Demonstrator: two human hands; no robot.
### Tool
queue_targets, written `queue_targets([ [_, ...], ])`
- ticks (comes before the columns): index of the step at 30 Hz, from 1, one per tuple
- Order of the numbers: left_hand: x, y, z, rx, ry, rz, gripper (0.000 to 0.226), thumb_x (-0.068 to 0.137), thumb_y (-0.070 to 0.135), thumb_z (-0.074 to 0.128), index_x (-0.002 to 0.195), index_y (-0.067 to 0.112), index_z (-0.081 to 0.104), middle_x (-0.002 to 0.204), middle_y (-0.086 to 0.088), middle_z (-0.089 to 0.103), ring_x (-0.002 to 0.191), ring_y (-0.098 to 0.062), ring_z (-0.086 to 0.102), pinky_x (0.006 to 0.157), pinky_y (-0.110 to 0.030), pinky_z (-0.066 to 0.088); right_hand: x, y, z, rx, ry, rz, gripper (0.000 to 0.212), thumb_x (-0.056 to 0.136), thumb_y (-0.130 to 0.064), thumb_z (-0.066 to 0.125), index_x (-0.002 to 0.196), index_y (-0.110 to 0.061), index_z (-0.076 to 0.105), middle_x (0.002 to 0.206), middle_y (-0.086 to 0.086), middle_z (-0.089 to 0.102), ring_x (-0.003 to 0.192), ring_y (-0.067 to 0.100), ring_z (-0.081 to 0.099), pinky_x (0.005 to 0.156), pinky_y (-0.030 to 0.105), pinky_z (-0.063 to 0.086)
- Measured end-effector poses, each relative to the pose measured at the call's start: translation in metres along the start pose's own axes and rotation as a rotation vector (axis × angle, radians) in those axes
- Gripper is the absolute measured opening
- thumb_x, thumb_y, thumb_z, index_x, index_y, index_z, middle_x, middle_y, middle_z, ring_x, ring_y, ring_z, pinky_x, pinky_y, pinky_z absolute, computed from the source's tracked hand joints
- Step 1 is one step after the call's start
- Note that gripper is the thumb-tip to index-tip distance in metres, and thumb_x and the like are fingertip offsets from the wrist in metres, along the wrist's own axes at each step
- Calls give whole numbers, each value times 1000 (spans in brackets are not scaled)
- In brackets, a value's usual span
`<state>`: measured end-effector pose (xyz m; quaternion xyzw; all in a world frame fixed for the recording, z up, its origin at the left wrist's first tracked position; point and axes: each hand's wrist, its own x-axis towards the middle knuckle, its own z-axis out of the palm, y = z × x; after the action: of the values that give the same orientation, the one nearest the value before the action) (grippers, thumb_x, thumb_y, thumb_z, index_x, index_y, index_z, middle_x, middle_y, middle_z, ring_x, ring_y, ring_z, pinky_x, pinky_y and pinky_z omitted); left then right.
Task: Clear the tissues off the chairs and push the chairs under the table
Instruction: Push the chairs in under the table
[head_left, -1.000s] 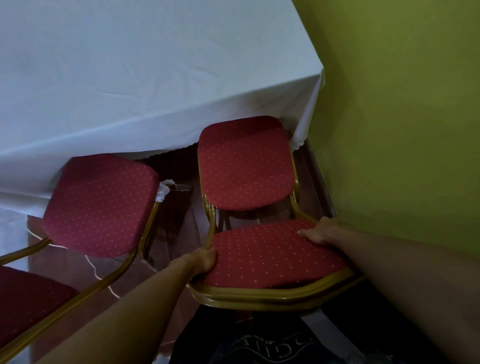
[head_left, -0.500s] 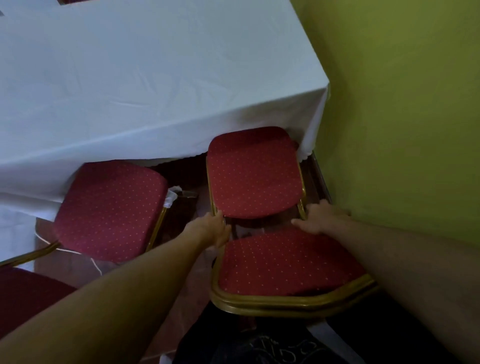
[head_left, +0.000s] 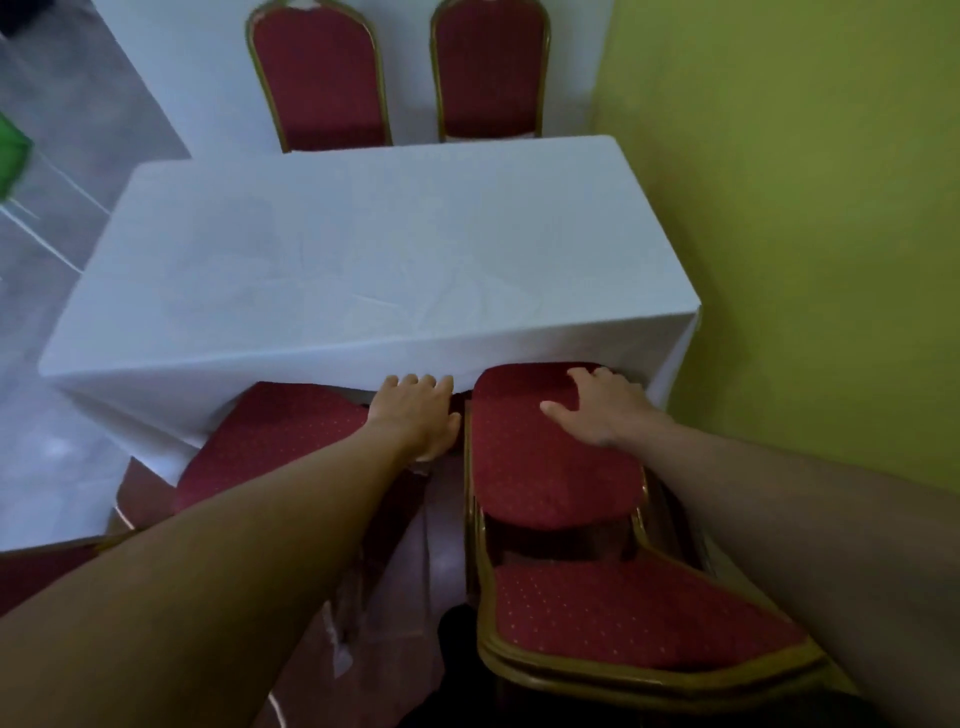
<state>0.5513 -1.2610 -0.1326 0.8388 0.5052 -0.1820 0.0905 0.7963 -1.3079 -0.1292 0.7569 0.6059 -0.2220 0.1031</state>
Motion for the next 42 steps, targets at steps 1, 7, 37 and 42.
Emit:
queue_targets([
  [1,-3,-4,-6,-2,7,-22,62,100,49,33,151,14,31,147,-12,47,133,-32,45,111,-48,33,0,-7,-8,-6,16,-14,83,93,-72,39,155,-18,31,156,15,38,140,35,40,112,50,34],
  [7,-33,-12,-43,-45,92,-142,63,102,48,33,153,13,26,152,-12,42,135,-32,42,110,-48,33,4,-44,-39,-20,57,-172,82,94,-71,39,156,-19,28,153,15,40,137,35,43,111,46,37],
  [37,-198,-260,-3,-73,96,-438,58,100,53,32,144,16,39,143,-9,50,126,-33,49,103,-48,37,-38,-308,-1,-97,30,-335,77,95,-67,40,154,-19,28,148,13,43,133,35,44,107,47,38],
  [42,-221,-328,7,-110,67,-449,58,100,49,34,145,14,41,148,-10,46,132,-34,47,101,-49,39,-50,-375,16,-54,36,-294,77,94,-70,39,154,-22,29,149,11,42,134,34,42,107,49,38],
])
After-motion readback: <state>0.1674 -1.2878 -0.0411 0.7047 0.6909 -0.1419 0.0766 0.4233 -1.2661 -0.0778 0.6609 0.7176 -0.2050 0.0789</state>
